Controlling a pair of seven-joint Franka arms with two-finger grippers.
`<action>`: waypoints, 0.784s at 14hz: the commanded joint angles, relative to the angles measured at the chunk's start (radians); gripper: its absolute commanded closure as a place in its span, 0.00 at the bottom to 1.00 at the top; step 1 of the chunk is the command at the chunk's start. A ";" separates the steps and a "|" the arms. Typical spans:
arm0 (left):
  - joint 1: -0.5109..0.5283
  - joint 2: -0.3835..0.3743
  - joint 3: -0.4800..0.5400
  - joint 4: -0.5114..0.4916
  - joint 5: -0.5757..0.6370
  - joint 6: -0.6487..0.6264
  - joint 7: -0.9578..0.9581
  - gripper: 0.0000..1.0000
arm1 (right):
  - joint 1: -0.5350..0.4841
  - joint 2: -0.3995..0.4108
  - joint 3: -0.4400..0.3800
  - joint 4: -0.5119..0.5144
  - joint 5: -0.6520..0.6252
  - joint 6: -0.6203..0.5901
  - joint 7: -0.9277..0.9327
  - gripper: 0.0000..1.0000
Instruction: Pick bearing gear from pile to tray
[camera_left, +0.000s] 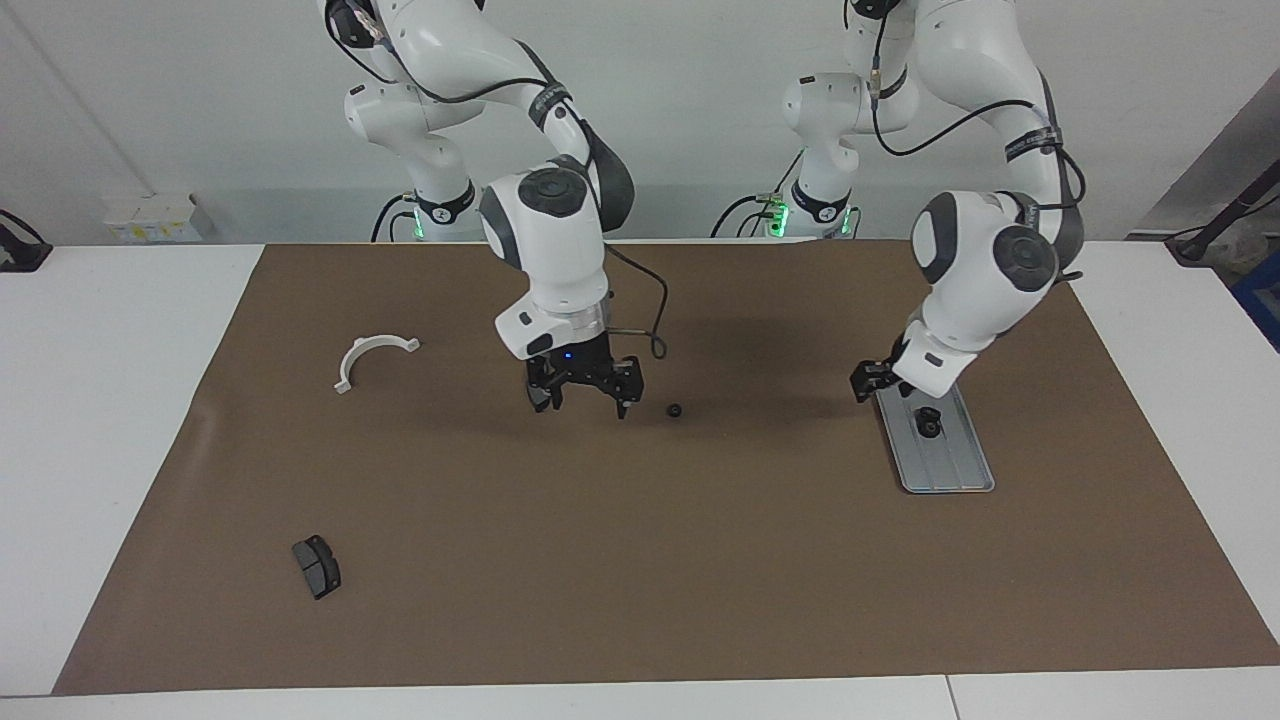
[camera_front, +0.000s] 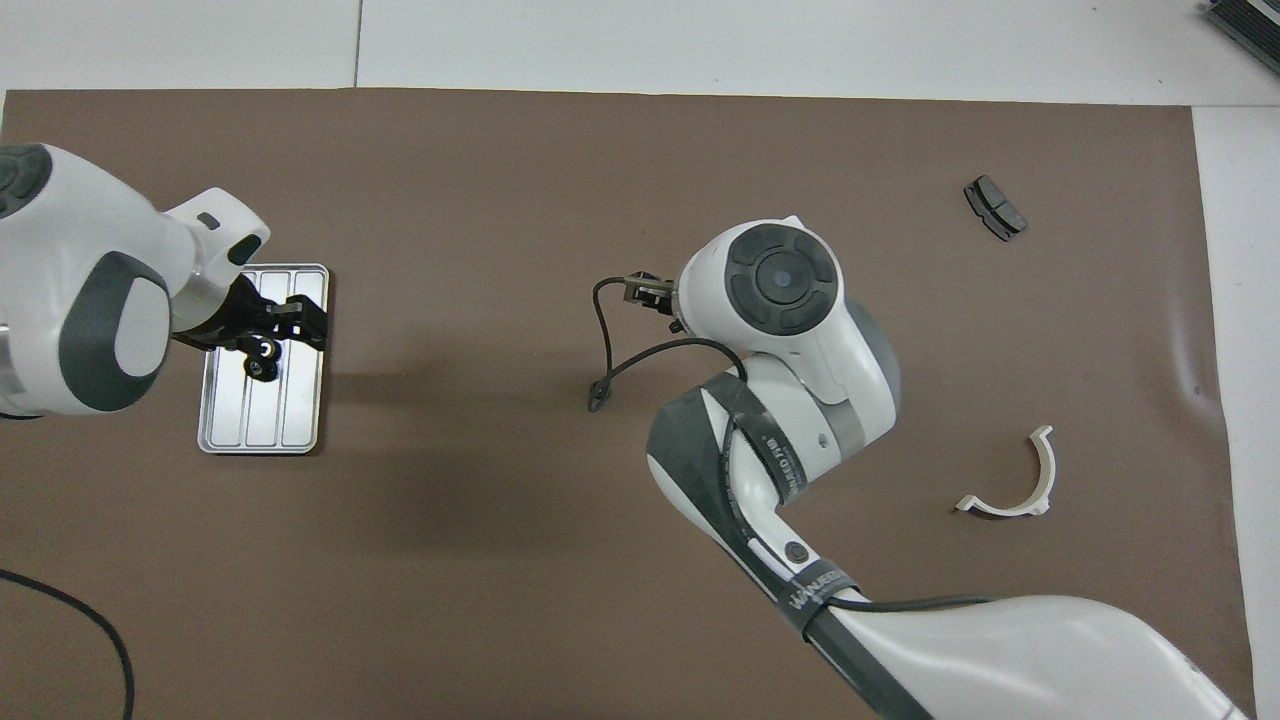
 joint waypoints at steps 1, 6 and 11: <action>-0.114 -0.001 0.014 -0.008 0.003 0.067 -0.175 0.27 | -0.086 -0.099 0.012 -0.057 0.008 -0.062 -0.085 0.00; -0.306 0.094 0.014 -0.006 0.000 0.251 -0.398 0.28 | -0.226 -0.246 0.011 -0.052 0.014 -0.219 -0.243 0.00; -0.372 0.123 0.011 -0.008 -0.003 0.330 -0.391 0.28 | -0.321 -0.288 0.000 0.023 0.058 -0.371 -0.417 0.00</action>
